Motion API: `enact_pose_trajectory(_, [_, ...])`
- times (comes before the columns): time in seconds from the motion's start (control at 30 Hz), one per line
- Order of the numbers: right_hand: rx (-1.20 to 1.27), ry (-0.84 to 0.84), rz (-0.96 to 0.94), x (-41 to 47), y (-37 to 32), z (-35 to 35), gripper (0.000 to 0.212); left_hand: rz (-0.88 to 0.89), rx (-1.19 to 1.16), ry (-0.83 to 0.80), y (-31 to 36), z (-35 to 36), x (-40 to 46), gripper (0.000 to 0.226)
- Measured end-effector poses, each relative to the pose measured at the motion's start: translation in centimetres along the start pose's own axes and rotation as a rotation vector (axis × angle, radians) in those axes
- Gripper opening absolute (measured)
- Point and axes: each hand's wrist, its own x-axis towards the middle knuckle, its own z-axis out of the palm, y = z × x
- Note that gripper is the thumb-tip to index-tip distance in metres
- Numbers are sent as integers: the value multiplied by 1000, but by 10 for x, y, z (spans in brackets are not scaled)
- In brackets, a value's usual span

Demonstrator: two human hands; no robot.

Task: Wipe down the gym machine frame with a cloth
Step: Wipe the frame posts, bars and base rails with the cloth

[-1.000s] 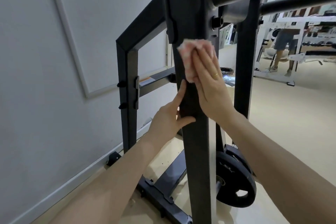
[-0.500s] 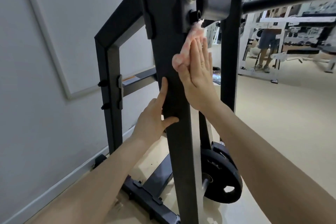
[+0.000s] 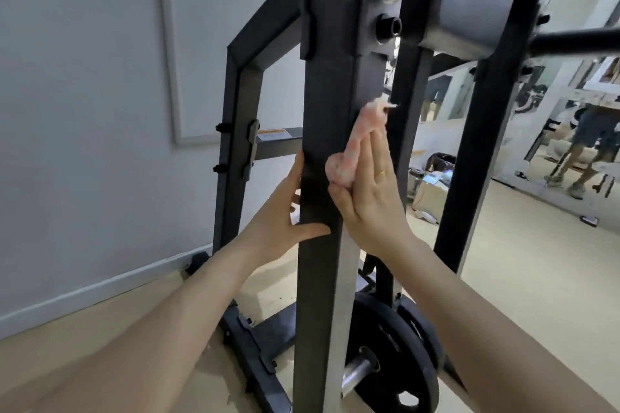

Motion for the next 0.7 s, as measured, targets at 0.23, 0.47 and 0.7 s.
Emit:
enact_pose_trajectory(0.23, [-42, 86, -227, 52, 9, -22, 67, -106, 2, 34, 8, 4, -4, 103])
enact_pose_trajectory(0.47, [-71, -1, -404, -24, 27, 4, 59, -182, -75, 164, -1, 11, -12, 105])
enact_pose_trajectory(0.7, [-331, 41, -589, 31, 9, -16, 37, -353, -89, 267, -19, 34, -27, 52])
